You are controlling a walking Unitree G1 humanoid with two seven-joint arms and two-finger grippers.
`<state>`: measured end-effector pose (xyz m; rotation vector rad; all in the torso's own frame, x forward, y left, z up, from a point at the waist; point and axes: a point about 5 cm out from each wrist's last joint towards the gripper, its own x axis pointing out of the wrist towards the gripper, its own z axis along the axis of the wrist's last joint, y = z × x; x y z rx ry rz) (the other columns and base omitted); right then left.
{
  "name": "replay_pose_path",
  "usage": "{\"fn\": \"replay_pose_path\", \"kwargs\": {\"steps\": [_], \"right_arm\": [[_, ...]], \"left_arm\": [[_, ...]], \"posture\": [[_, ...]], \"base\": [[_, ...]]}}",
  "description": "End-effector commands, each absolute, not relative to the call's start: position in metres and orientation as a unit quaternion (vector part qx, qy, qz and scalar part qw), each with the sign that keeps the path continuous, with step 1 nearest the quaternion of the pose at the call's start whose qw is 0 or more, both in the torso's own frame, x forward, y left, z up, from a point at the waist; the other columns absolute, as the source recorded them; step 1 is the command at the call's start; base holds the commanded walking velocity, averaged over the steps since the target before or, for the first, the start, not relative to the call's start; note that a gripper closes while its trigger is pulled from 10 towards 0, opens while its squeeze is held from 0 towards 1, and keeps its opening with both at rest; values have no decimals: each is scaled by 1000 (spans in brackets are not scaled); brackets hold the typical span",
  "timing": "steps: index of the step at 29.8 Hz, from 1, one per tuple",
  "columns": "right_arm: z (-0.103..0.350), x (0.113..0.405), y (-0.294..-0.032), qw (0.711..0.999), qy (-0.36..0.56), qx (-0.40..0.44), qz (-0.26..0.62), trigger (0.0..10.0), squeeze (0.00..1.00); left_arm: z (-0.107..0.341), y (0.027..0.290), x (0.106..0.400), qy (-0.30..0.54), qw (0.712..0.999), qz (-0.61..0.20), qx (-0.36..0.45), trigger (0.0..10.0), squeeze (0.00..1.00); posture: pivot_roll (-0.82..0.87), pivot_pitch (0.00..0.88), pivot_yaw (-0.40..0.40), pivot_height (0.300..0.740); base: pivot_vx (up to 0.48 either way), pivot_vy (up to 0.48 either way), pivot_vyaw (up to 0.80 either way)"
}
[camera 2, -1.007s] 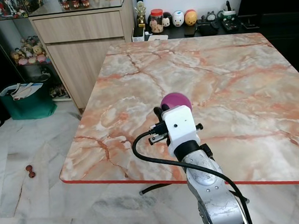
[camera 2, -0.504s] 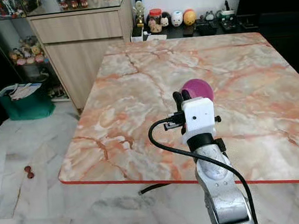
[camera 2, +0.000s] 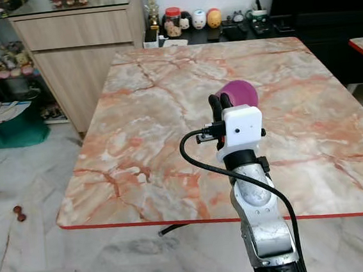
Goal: Setting the table
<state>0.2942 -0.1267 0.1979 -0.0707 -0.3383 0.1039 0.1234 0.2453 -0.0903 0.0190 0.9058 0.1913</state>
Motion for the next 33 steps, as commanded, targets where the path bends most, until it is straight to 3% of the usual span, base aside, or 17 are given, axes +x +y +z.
{"fn": "replay_pose_path", "kwargs": {"steps": [1, 8, 28, 33], "right_arm": [[201, 297, -124, 983, -174, -27, 56, 10000, 0], [200, 299, -124, 983, -173, -30, 58, 10000, 0], [203, 307, -132, 983, -172, -36, 46, 10000, 0], [204, 307, -131, 983, -170, -43, 48, 10000, 0]], "left_arm": [[-75, 235, 166, 375, 924, 73, 21, 10000, 0], [-70, 233, 178, 360, 930, 75, 21, 10000, 0], [-77, 234, 160, 375, 923, 85, 24, 10000, 0], [-77, 231, 163, 372, 924, 83, 21, 10000, 0]], "posture": [[-86, 0, 16, 740], [-63, 0, 11, 740], [-57, 0, 10, 740], [-60, 0, 7, 740]], "base": [[0, 0, 0], [0, -246, 0], [0, -257, 0], [0, -282, -686]]}}
